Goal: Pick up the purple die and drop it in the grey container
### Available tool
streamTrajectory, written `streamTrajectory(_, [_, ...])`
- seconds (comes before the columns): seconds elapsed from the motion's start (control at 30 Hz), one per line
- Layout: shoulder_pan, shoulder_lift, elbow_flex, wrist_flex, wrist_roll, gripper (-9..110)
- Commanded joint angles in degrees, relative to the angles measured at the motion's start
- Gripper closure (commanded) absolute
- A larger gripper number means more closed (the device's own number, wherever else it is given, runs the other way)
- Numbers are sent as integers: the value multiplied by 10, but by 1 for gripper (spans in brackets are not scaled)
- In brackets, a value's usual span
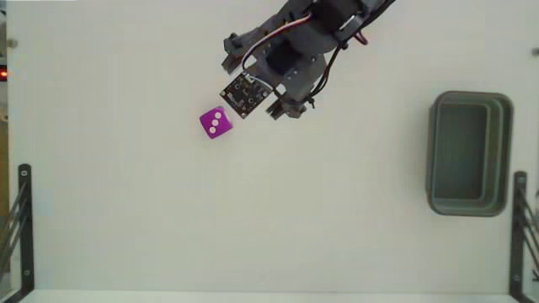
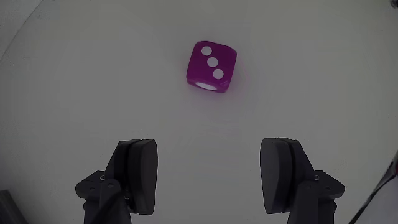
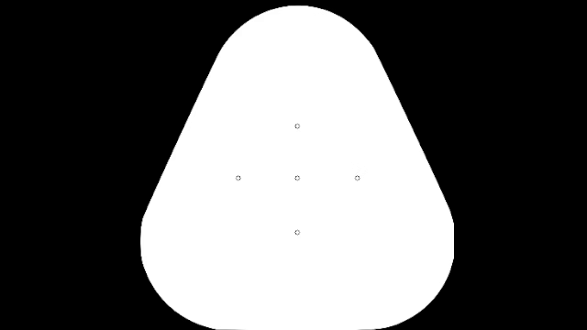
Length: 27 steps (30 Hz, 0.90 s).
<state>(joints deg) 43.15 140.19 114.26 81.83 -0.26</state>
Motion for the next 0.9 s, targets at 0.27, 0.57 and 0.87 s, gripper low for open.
streamTrajectory(0.27, [3,-40,-6,-49,3,-9])
streamTrajectory(0.57, [3,-94,-19,-90,3,-9])
streamTrajectory(0.87, [3,-147,-37,-124,3,-9])
